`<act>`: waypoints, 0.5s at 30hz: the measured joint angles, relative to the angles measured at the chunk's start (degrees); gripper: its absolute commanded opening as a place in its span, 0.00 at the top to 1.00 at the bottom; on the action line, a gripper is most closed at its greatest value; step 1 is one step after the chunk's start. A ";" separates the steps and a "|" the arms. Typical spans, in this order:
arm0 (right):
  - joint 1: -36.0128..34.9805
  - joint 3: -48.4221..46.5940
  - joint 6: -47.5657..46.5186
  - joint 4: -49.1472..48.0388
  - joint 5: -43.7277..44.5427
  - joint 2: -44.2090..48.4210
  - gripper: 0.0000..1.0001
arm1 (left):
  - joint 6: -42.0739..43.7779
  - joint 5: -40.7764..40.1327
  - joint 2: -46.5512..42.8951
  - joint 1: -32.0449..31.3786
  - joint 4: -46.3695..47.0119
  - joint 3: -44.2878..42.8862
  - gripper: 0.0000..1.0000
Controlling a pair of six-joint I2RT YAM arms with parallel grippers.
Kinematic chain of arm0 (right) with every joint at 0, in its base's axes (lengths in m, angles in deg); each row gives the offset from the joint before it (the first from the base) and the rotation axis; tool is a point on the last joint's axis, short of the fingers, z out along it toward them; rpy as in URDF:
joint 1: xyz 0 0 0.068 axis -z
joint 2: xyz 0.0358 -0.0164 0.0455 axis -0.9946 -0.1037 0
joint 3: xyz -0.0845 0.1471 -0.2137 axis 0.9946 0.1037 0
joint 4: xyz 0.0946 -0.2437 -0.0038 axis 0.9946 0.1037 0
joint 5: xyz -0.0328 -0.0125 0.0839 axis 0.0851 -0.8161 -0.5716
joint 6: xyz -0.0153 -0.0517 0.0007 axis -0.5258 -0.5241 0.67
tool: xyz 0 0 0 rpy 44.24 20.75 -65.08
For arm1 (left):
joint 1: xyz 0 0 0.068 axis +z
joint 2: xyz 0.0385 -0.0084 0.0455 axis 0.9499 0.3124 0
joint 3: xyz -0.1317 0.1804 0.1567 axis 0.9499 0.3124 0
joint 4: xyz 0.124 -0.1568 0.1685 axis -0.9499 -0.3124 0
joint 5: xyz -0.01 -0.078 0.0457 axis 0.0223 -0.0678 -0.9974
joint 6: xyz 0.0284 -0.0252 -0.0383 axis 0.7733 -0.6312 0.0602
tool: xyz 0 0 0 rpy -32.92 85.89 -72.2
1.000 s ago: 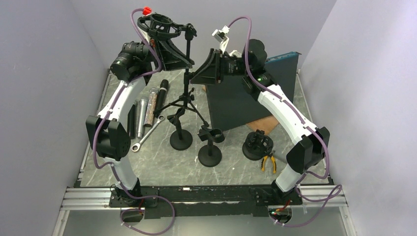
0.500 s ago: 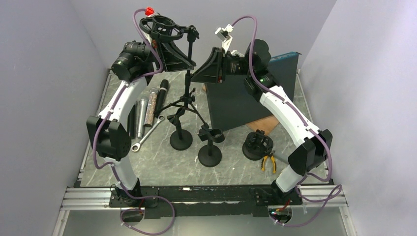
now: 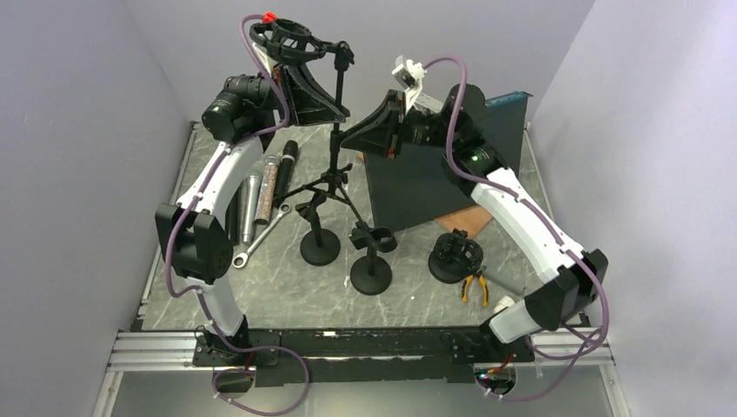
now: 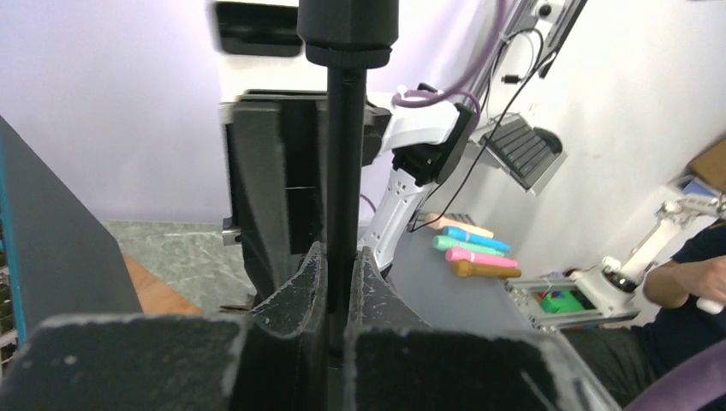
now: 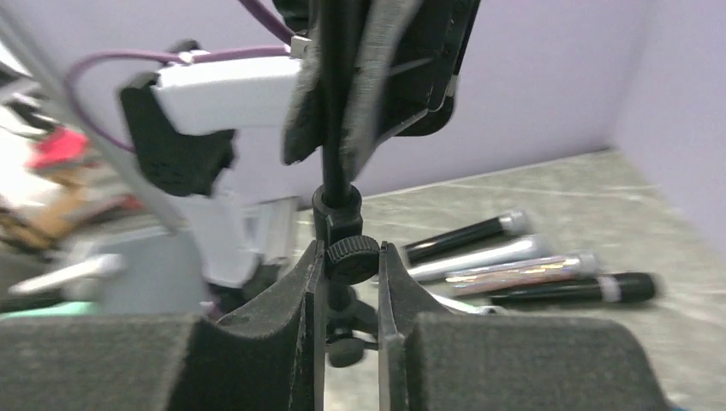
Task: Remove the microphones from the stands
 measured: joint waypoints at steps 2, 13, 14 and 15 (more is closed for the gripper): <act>-1.62 1.22 -7.80 2.49 4.63 2.34 1.00 | -0.11 -1.09 -0.42 0.00 -1.01 1.27 1.00; -14.23 -0.90 -48.74 15.85 29.81 6.34 1.00 | -0.87 -2.05 -2.89 2.01 -2.34 3.85 1.00; -15.21 -0.87 -51.87 16.59 31.89 6.62 1.00 | -0.83 -2.14 -2.89 2.01 -2.34 3.89 1.00; -16.31 -0.87 -54.95 17.09 34.10 6.88 1.00 | -0.92 -2.29 -2.89 2.01 -2.32 4.00 1.00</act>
